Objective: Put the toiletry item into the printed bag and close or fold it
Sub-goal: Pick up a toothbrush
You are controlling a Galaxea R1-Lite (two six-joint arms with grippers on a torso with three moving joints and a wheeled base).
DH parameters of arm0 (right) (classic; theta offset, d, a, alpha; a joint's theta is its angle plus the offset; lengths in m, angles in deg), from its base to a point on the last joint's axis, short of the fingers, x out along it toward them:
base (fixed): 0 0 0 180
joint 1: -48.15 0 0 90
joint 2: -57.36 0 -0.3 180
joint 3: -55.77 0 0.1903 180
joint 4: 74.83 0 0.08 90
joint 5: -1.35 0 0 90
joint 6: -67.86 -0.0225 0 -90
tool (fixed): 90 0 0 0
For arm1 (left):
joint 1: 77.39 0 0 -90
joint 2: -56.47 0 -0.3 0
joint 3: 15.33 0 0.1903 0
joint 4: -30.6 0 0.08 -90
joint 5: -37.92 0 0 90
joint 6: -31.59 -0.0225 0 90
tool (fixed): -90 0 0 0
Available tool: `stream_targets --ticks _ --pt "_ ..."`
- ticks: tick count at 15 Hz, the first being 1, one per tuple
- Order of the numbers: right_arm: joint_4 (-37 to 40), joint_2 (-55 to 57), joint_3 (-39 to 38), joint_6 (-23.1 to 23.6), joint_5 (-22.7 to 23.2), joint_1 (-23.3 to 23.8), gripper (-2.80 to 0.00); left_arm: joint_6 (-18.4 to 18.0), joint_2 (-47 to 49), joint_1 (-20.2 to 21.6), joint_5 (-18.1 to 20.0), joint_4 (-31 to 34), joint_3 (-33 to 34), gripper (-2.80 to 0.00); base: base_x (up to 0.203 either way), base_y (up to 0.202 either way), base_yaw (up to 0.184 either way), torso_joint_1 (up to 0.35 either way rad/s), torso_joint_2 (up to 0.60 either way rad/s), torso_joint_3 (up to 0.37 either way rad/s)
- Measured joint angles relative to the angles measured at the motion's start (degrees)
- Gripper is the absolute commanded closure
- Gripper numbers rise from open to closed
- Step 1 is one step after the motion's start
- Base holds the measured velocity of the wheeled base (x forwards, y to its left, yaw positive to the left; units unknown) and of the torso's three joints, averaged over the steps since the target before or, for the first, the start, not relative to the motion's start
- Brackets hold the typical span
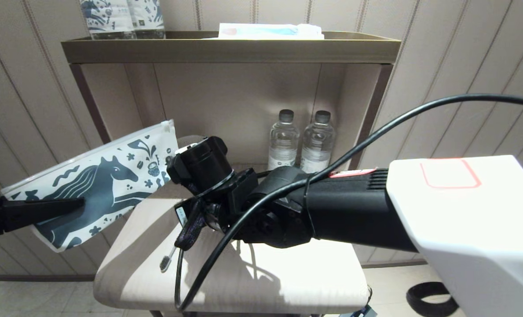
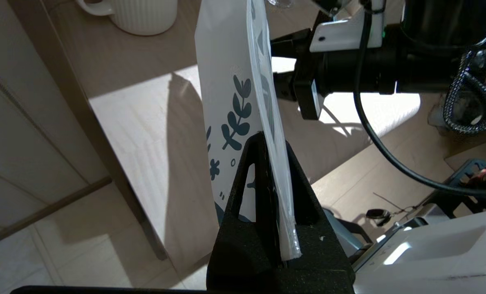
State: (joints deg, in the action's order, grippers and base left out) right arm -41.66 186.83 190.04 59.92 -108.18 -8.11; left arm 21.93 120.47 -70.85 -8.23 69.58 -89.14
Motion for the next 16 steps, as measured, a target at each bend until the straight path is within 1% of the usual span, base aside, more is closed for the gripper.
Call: stream_targets --ticks 2,5,6,11,16 --pt "-0.1 0.4 0.0 0.0 -0.4 -0.2 -2.8 0.0 -0.6 0.2 0.0 0.0 0.8 0.0 0.0 0.0 0.0 0.0 0.0 0.0" --pt "-1.1 2.1 0.0 0.1 -3.4 -0.8 -2.8 0.0 -1.2 0.3 0.0 -0.9 2.2 0.0 0.0 0.0 0.0 0.0 0.0 0.0" --pt "-1.4 2.8 0.0 0.1 -3.7 -1.0 -2.8 0.0 -1.3 0.5 0.0 -1.7 2.7 0.0 0.0 0.0 0.0 0.0 0.0 0.0" --pt "-3.9 5.1 0.1 0.9 -3.7 -1.2 -2.8 0.0 -1.0 0.5 0.1 -2.3 3.6 0.0 0.0 0.0 0.0 0.0 0.0 0.0" --pt "-3.3 5.2 -0.1 1.5 -3.8 -1.2 -2.8 -0.1 -0.6 0.5 0.1 -2.5 3.7 0.0 0.0 0.0 0.0 0.0 0.0 0.0"
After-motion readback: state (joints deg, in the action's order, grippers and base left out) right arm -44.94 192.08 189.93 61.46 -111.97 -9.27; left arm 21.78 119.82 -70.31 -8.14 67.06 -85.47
